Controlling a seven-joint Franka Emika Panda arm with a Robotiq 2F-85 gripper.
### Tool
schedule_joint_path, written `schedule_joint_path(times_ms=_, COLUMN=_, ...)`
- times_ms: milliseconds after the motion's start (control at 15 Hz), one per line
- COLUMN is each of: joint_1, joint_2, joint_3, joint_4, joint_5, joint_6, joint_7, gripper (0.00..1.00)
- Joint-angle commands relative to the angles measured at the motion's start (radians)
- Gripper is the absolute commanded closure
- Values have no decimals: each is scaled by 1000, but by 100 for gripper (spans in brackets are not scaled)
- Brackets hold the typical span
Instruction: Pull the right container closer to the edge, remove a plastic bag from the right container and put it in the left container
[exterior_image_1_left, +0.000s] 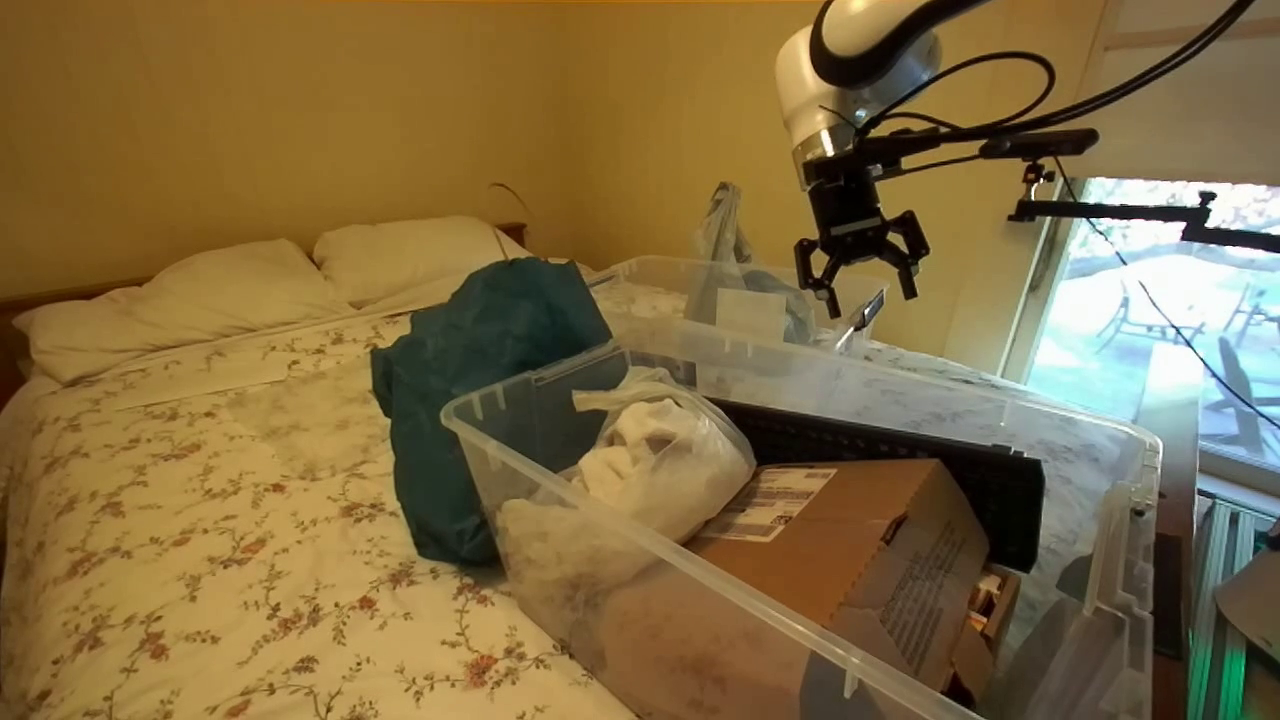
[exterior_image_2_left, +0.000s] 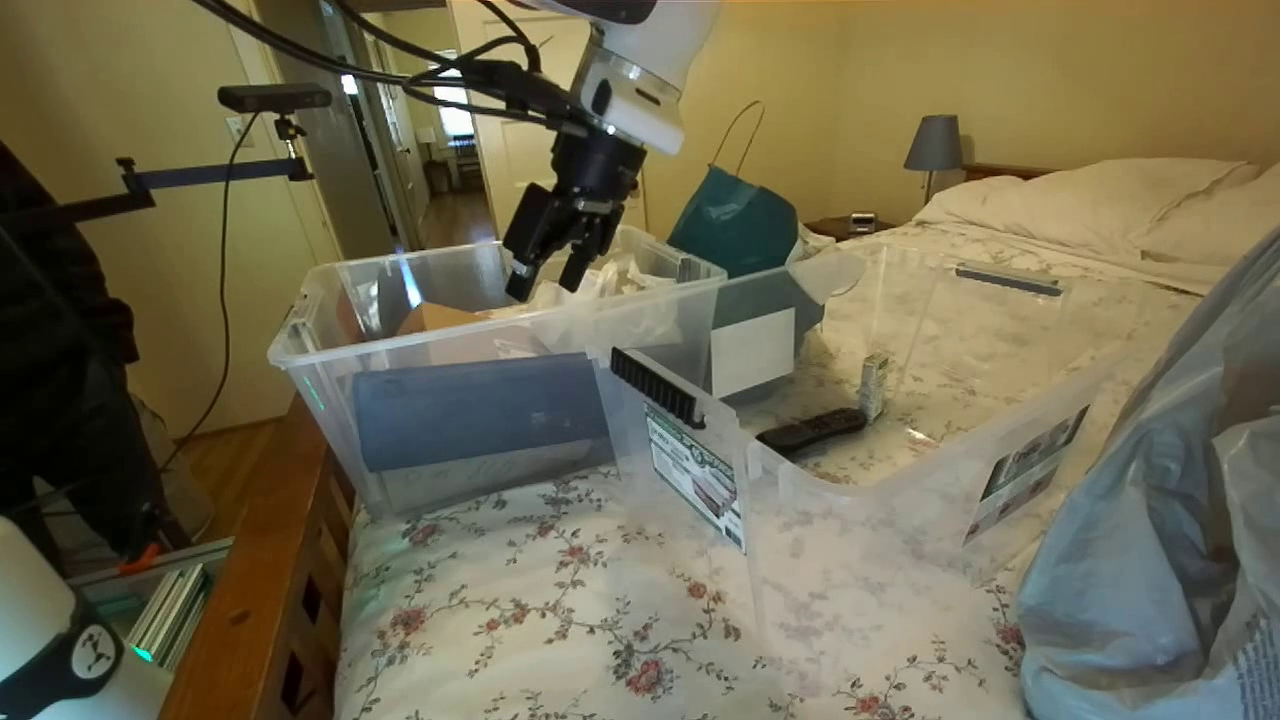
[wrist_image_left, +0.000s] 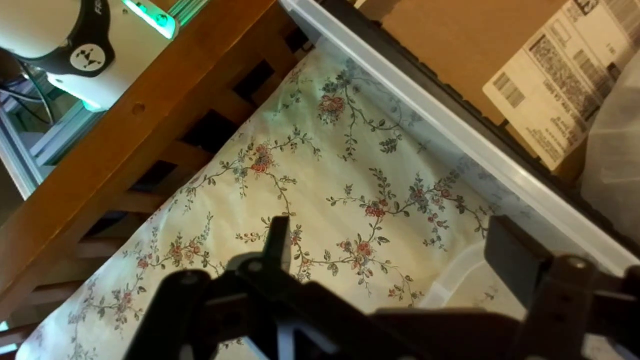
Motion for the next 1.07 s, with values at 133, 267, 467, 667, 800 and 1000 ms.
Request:
schedule_joint_path(times_ms=133, joint_1=-1, joint_2=-12, joint_3=-40, joint_4=-60, joint_5=107, joint_6=107, joint_7=213, gripper=0)
schedule_joint_path(times_ms=267, joint_1=-6, joint_2=-19, joint_3=-51, joint_4=-102, joint_5=149, joint_6=171, joint_7=261, gripper=0)
schedule_joint_path(times_ms=467, joint_1=-9, joint_2=-20, joint_3=-66, joint_4=-165, joint_5=199, joint_6=320, joint_7=312, gripper=0)
schedule_joint_path(times_ms=667, joint_1=-16, joint_2=-43, joint_3=-78, joint_4=-217, joint_5=218, joint_6=454, joint_7=366, gripper=0)
schedule_joint_path(times_ms=800, joint_1=-12, joint_2=-60, joint_3=-84, joint_4=-259, joint_5=175, joint_6=556, joint_7=423, gripper=0)
schedule_joint_path(times_ms=1000, joint_1=-5, joint_2=-106, joint_3=-72, joint_4=-328, joint_5=130, joint_6=585, joint_7=390, gripper=0)
